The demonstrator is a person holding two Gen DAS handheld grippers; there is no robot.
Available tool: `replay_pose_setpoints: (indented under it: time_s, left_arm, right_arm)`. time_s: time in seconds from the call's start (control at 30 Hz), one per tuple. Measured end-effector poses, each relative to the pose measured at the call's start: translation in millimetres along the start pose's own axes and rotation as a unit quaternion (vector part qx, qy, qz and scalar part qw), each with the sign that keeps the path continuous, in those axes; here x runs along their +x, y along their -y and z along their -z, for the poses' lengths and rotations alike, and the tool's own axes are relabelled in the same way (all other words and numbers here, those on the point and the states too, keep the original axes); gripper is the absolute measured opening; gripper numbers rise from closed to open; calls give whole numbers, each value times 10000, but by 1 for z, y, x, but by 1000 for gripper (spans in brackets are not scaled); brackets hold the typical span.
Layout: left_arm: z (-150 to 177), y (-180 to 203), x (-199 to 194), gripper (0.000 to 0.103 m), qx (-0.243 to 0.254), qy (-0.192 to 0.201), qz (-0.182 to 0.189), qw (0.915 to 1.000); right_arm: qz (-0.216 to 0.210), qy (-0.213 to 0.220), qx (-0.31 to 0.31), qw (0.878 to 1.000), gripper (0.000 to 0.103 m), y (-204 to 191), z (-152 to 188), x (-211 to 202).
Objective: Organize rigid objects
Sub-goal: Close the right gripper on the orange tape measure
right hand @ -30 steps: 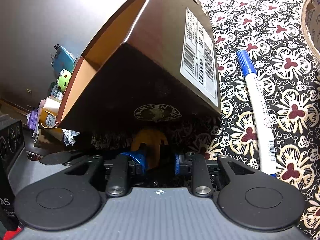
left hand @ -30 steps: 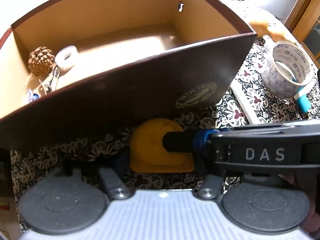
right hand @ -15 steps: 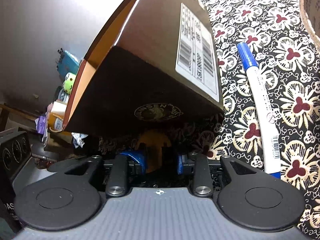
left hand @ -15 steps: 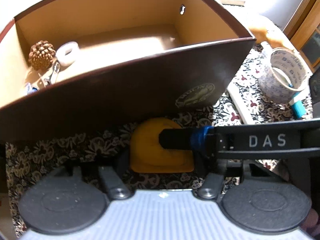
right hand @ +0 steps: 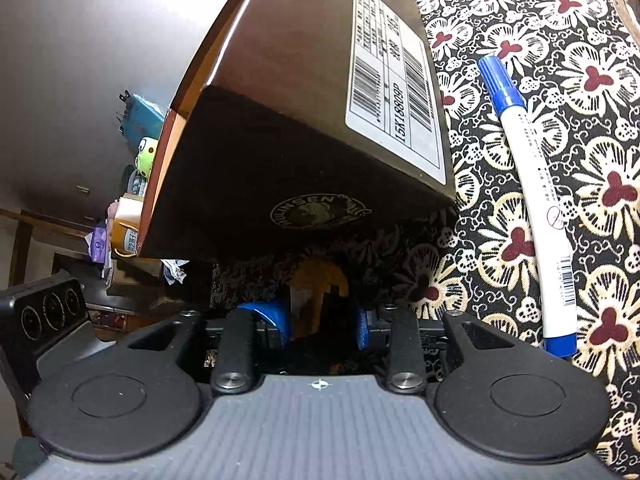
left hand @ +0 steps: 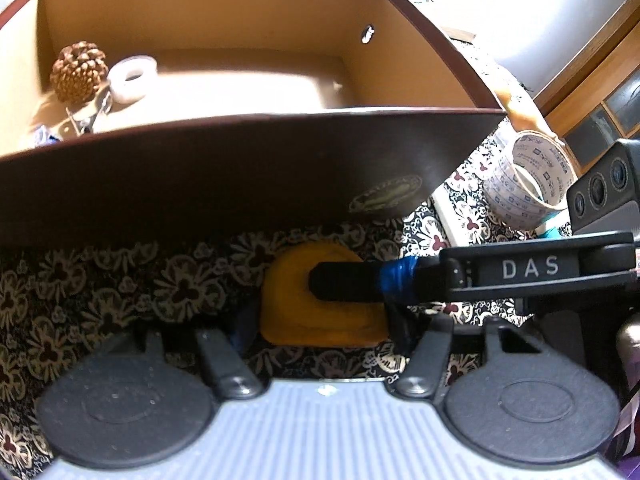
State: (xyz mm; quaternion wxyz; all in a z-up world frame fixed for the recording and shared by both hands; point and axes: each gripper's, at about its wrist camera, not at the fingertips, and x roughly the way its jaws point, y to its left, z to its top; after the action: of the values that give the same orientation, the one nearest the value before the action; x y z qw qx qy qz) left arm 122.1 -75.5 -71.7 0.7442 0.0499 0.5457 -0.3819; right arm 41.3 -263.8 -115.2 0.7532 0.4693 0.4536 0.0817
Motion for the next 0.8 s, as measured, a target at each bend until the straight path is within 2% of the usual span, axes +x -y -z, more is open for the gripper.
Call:
replay_pose_setpoints:
  time_s: [0.3, 0.47, 0.6, 0.8]
  left_arm:
    - [4, -12, -7, 62, -98, 61, 321, 9994]
    - [6, -15, -10, 62, -164, 53, 402, 9990]
    - [7, -13, -8, 61, -125, 41, 273, 9995]
    - [7, -14, -8, 62, -83, 27, 233, 9997]
  right_arm:
    - [-279, -25, -66, 9996, 12, 7, -2, -11]
    - [-388, -156, -53, 9991, 14, 12, -1, -13]
    - [-376, -242, 48, 9990, 17, 14, 1, -10]
    - [-357, -328, 155, 9987, 10, 15, 0, -13]
